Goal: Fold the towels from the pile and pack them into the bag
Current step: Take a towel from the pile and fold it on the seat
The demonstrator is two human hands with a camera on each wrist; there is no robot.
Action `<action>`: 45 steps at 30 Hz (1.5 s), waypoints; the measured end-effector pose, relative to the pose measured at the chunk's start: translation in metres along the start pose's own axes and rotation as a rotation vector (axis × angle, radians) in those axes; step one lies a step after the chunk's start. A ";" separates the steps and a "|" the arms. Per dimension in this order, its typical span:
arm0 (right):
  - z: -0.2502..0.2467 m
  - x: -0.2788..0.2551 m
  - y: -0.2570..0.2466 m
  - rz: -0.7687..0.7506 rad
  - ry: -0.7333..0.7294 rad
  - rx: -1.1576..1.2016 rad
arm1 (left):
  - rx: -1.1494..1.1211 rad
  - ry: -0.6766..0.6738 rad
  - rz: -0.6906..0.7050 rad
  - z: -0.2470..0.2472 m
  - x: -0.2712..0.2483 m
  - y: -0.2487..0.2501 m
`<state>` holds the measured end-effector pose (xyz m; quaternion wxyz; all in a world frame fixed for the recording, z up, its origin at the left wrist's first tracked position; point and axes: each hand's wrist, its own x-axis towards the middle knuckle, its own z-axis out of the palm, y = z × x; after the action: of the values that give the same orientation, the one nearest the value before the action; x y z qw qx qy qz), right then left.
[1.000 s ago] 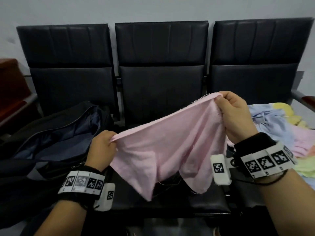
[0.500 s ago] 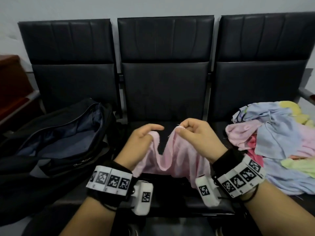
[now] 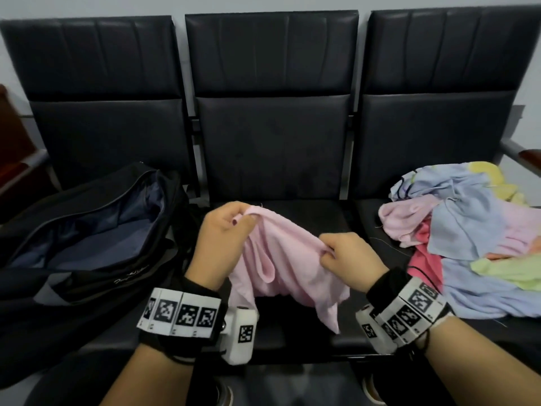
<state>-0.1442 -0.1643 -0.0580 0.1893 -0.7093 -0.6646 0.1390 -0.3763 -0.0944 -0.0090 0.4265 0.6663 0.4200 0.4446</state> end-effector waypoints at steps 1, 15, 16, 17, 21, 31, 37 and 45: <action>0.001 0.000 0.006 0.040 0.005 -0.056 | -0.027 0.039 -0.003 -0.005 0.001 -0.001; -0.033 0.002 0.018 0.026 0.180 0.802 | -0.066 0.340 -0.155 -0.062 0.023 -0.013; -0.033 0.003 0.012 0.005 0.185 0.877 | -0.072 0.320 -0.154 -0.057 0.025 -0.010; -0.035 0.003 0.007 -0.013 0.192 0.949 | -0.083 0.301 -0.148 -0.051 0.027 -0.006; -0.034 0.008 -0.006 -0.007 0.223 1.130 | -0.100 0.197 -0.161 -0.027 0.038 0.003; -0.017 -0.001 -0.009 0.188 -0.071 1.291 | 0.020 -0.133 -0.482 -0.018 0.015 -0.031; -0.010 -0.004 -0.029 -0.068 -0.273 1.075 | 0.022 -0.137 -0.344 -0.016 0.010 -0.029; -0.014 0.001 -0.056 -0.291 0.013 0.401 | 0.027 -0.064 -0.244 -0.007 0.007 -0.032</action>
<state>-0.1879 -0.1624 -0.0205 0.3485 -0.5553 -0.7176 0.2350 -0.3873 -0.0774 -0.0361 0.4818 0.6297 0.4899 0.3624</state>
